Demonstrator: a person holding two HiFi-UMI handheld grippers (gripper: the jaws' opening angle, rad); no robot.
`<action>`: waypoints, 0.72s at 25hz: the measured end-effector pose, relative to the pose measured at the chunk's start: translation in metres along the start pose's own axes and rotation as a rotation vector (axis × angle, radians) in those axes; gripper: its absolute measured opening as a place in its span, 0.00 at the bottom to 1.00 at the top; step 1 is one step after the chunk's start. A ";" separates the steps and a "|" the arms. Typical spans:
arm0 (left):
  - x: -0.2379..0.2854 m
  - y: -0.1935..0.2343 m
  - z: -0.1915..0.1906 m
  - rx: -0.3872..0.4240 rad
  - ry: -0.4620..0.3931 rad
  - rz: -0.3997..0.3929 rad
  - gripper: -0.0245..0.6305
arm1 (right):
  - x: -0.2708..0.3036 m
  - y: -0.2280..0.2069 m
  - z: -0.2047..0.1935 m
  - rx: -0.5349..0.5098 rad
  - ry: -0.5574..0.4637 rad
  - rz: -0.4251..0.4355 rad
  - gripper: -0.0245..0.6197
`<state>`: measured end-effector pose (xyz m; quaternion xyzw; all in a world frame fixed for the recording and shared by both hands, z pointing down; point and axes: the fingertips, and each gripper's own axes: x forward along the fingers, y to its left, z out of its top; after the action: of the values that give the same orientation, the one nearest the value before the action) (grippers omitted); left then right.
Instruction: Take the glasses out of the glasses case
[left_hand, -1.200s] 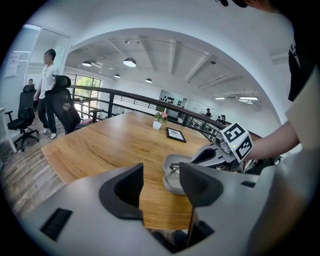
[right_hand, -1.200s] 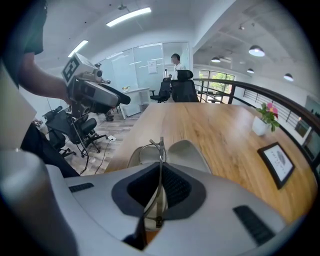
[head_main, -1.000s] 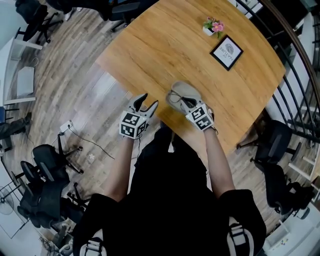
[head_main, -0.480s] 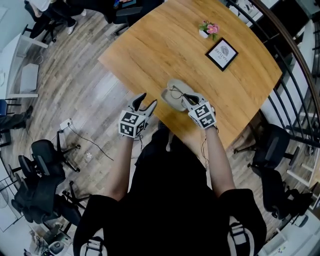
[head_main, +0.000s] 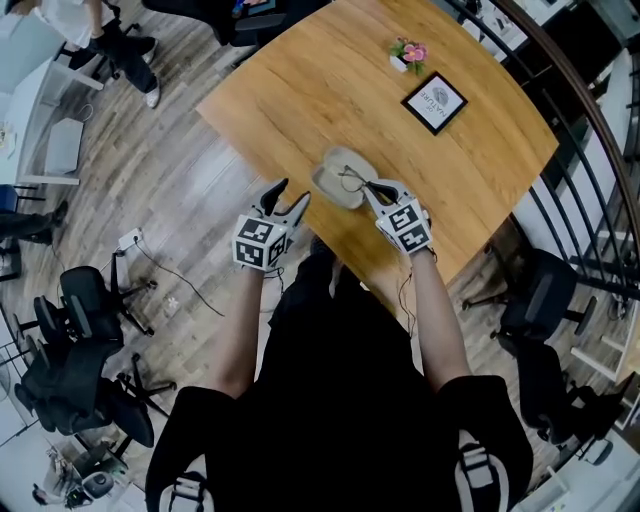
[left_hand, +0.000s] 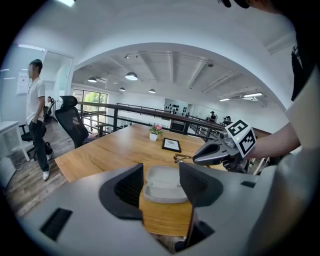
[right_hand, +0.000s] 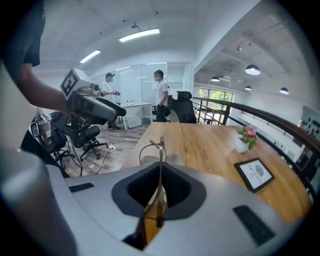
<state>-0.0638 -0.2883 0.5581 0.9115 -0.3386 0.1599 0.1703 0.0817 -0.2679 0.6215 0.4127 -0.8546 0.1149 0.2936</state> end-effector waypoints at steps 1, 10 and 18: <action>-0.002 -0.002 0.001 0.003 -0.003 0.004 0.41 | -0.003 0.000 0.002 -0.006 -0.010 -0.002 0.08; -0.012 -0.021 0.008 0.033 -0.021 0.031 0.41 | -0.023 -0.001 0.005 -0.026 -0.063 -0.013 0.07; -0.020 -0.037 0.008 0.044 -0.033 0.055 0.41 | -0.040 0.001 -0.007 -0.026 -0.079 0.000 0.07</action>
<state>-0.0517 -0.2543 0.5352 0.9079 -0.3627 0.1568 0.1400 0.1032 -0.2388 0.6037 0.4129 -0.8670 0.0874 0.2649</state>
